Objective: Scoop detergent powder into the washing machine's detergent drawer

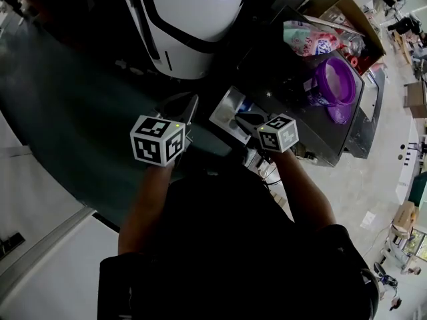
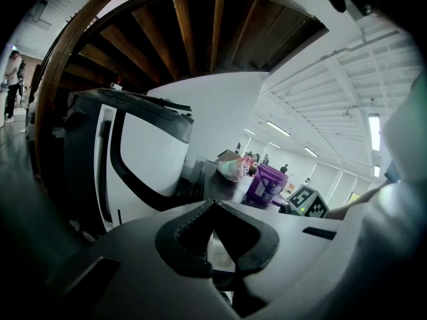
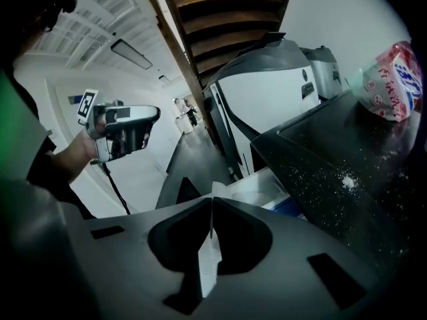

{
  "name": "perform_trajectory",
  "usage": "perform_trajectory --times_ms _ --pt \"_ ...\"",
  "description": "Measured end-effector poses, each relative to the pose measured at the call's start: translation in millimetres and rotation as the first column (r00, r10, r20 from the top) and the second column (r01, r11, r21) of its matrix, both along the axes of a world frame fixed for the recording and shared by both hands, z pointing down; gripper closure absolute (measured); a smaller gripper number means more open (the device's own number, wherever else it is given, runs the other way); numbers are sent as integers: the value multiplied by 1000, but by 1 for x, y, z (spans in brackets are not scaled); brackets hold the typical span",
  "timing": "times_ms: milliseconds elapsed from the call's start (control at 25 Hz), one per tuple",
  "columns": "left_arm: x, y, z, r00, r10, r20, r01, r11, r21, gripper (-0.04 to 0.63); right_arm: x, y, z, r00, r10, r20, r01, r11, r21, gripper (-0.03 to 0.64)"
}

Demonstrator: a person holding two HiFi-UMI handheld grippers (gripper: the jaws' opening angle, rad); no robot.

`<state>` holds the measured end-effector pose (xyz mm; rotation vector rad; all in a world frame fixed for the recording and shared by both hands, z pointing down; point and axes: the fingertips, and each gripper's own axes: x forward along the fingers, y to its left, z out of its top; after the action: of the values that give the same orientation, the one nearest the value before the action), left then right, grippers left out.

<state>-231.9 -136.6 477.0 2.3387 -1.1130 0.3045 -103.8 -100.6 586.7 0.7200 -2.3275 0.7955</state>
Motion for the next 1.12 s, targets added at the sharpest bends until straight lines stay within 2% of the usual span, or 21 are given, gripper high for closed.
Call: perform_trajectory --times_ms 160,280,760,1120 --pt "2 -3 1 1000 4 -3 -4 1000 -1 587 1 0 5 999 -23 -40 23 1000 20 595" --pt "5 -3 0 1000 13 -5 -13 1000 -1 586 -3 4 0 999 -37 -33 37 999 2 595" --pt "19 -6 -2 1000 20 -11 -20 1000 2 587 13 -1 10 992 -69 -110 76 995 64 595" --pt "21 -3 -3 1000 2 -3 -2 1000 1 588 7 -5 6 979 -116 -166 136 985 109 595"
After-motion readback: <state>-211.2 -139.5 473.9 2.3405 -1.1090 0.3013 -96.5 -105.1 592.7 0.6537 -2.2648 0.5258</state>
